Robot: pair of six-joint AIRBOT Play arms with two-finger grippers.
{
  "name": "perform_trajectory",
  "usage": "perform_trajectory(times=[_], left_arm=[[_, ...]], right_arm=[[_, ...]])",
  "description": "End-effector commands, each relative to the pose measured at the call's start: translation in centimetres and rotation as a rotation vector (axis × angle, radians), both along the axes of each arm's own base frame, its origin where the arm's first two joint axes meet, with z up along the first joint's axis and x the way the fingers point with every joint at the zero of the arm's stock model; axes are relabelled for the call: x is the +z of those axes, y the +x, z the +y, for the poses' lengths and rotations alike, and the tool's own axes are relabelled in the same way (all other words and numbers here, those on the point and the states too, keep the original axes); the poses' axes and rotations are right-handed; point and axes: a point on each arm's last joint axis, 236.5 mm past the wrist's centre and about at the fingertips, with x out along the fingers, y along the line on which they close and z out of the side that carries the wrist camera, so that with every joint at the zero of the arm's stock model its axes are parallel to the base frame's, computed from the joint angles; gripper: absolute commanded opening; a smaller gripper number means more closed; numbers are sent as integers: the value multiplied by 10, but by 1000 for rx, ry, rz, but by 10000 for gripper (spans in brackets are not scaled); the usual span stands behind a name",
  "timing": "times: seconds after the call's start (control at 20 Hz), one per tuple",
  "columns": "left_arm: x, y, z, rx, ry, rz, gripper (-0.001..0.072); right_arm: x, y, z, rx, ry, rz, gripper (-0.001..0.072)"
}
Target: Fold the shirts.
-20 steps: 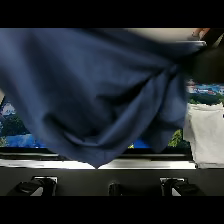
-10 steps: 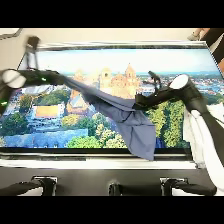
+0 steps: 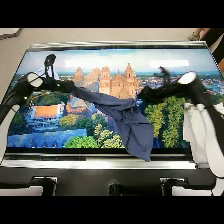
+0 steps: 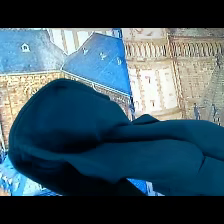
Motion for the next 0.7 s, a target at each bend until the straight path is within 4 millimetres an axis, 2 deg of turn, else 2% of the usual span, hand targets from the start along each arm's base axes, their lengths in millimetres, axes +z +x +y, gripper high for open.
perform_trajectory(times=[0.0,0.05,0.1,0.15,0.2,0.25,0.35,0.45,0.65], left_arm=[[8,-21,18,-2,-13,67,27],[8,-28,22,-21,-2,84,27],[6,-34,24,-41,7,104,27],[3,-39,24,-49,7,131,27],[1,-43,23,-57,7,148,27],[1,-45,22,-61,6,154,27],[1,-46,19,-68,6,154,27],[1,-46,18,-70,7,154,27],[1,-46,18,-69,6,154,26]], right_arm=[[4,-27,-126,-136,-325,93,577],[-11,-47,-148,-160,-360,189,583],[-28,-64,-151,-157,-341,268,613],[-47,-80,-140,-142,-291,336,655],[-62,-89,-121,-111,-231,365,662],[-78,-92,-101,-89,-177,363,700],[-101,-89,-73,-101,-132,344,695],[-116,-81,-52,-89,-136,313,692],[-126,-54,-20,-96,-133,217,676]])
